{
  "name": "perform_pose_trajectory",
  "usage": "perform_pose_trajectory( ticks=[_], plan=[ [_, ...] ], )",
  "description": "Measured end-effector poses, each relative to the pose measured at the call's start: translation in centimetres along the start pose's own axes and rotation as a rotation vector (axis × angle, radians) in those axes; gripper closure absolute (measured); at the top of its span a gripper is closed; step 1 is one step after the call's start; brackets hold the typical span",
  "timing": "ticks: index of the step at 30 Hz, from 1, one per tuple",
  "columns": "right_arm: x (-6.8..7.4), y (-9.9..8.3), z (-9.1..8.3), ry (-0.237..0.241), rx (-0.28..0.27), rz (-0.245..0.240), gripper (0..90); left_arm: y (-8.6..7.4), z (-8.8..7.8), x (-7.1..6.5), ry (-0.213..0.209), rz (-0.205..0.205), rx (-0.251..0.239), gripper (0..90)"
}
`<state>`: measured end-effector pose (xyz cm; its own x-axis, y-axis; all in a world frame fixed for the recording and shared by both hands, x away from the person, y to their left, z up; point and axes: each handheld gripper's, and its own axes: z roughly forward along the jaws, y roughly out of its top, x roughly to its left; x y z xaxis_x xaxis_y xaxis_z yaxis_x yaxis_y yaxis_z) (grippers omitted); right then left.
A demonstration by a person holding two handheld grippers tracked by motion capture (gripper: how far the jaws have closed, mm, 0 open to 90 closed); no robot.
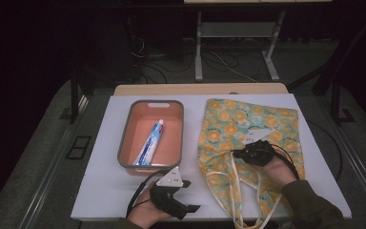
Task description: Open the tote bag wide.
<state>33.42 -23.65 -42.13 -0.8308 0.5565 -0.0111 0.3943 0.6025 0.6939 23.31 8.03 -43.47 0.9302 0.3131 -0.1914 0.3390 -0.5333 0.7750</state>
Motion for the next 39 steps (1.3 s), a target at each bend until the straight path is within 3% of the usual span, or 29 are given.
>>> perform_pose_trajectory(
  ticks=[4,7,11,14,16,19,20,21,23,27,32,39],
  plan=[
    [0.2,-0.7,-1.9,0.062,-0.03,0.027,59.7,0.0,0.0,0.0,-0.003,-0.001,0.002,17.1],
    [1.0,-1.8,-3.6,0.096,-0.026,0.0,46.5,0.0,0.0,-0.1,-0.004,0.004,0.003,17.1],
    [2.5,-3.7,-5.2,0.125,-0.002,-0.039,37.2,0.1,0.1,-0.1,-0.002,0.002,0.002,17.0],
    [3.3,-5.5,-5.1,0.121,0.039,-0.074,35.9,0.1,0.1,-0.1,0.0,0.001,0.002,17.0],
    [3.6,-6.4,-4.5,0.121,0.073,-0.085,37.0,0.1,0.1,-0.1,0.0,0.001,0.002,17.0],
    [3.9,-6.8,-3.6,0.126,0.117,-0.121,49.4,0.0,0.0,0.0,0.001,0.002,0.001,17.0],
    [3.9,-6.8,-3.6,0.126,0.117,-0.121,49.4,0.0,0.0,-0.1,0.0,0.001,0.0,17.0],
    [3.9,-6.6,-3.6,0.139,0.103,-0.124,72.0,0.0,0.0,-0.1,0.0,0.0,-0.002,17.0],
    [3.9,-6.4,-3.4,0.147,0.105,-0.125,87.0,0.0,0.0,0.0,0.001,0.001,0.0,17.0],
    [3.8,-5.5,-2.9,0.126,0.098,-0.108,89.2,0.1,0.0,-0.1,0.002,0.0,-0.001,17.0],
    [2.6,-3.5,-2.1,0.049,0.06,-0.065,89.4,0.1,0.0,-0.1,0.003,0.002,0.0,17.0],
    [0.6,-0.7,0.2,-0.052,0.041,0.041,89.5,0.1,-0.1,-0.1,0.003,0.0,-0.007,17.0]
  ],
)
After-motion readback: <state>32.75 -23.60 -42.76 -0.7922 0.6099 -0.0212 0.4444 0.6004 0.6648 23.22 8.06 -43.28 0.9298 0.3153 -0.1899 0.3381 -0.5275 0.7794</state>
